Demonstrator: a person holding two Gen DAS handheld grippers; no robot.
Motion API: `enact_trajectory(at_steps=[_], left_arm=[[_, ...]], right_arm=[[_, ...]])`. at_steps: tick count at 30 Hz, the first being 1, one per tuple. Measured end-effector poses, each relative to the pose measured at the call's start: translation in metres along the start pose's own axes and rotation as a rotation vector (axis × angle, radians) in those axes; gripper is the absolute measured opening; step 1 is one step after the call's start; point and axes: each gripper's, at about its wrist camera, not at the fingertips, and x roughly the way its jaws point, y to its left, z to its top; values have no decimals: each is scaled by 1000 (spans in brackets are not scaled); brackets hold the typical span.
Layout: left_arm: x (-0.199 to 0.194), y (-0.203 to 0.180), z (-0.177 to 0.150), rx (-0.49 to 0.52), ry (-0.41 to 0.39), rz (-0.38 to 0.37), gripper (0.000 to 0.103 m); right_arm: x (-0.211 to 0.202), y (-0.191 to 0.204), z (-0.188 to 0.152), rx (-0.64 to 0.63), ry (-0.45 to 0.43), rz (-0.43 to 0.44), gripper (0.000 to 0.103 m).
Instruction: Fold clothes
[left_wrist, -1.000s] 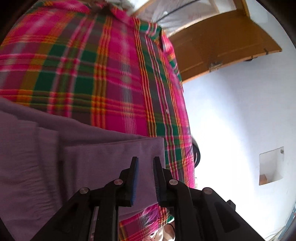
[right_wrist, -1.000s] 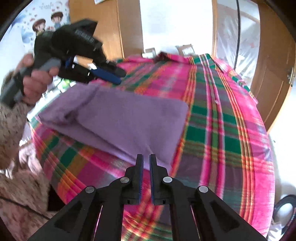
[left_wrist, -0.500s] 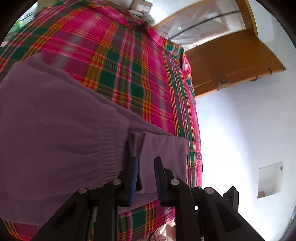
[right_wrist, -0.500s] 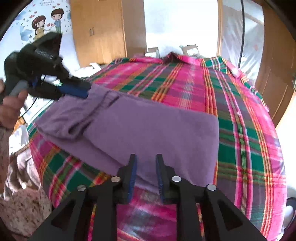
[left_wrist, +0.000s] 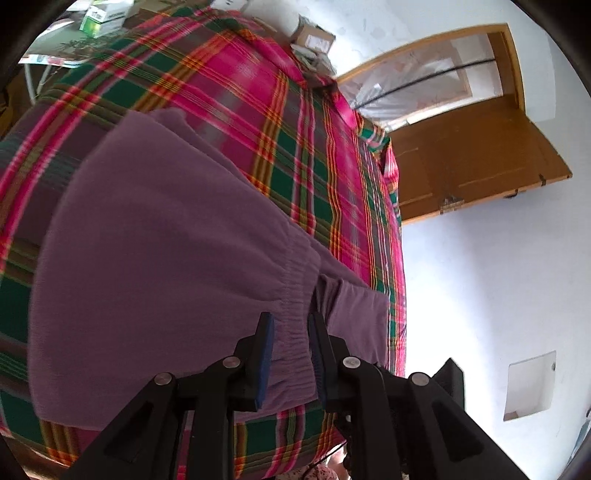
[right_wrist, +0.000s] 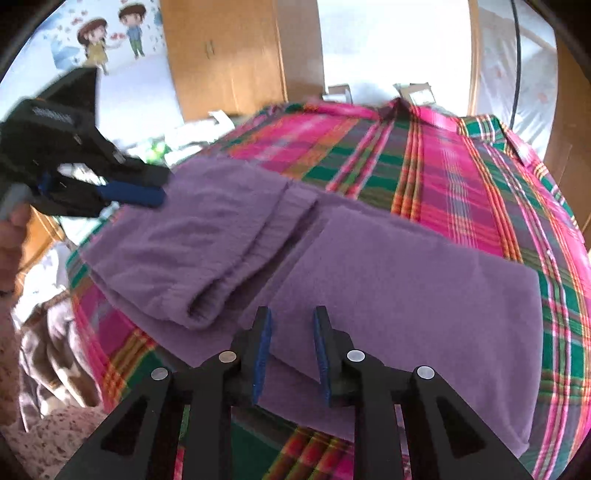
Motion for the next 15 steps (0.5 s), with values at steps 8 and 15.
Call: enact_trajectory(at_steps=[8, 15], left_arm=[[-17, 24, 5, -42, -46, 20, 19], [-25, 42, 7, -62, -59, 25, 20]], right_arm=[[-1, 5, 7, 15, -1, -15, 24], [3, 12, 8, 28, 28, -71, 25]])
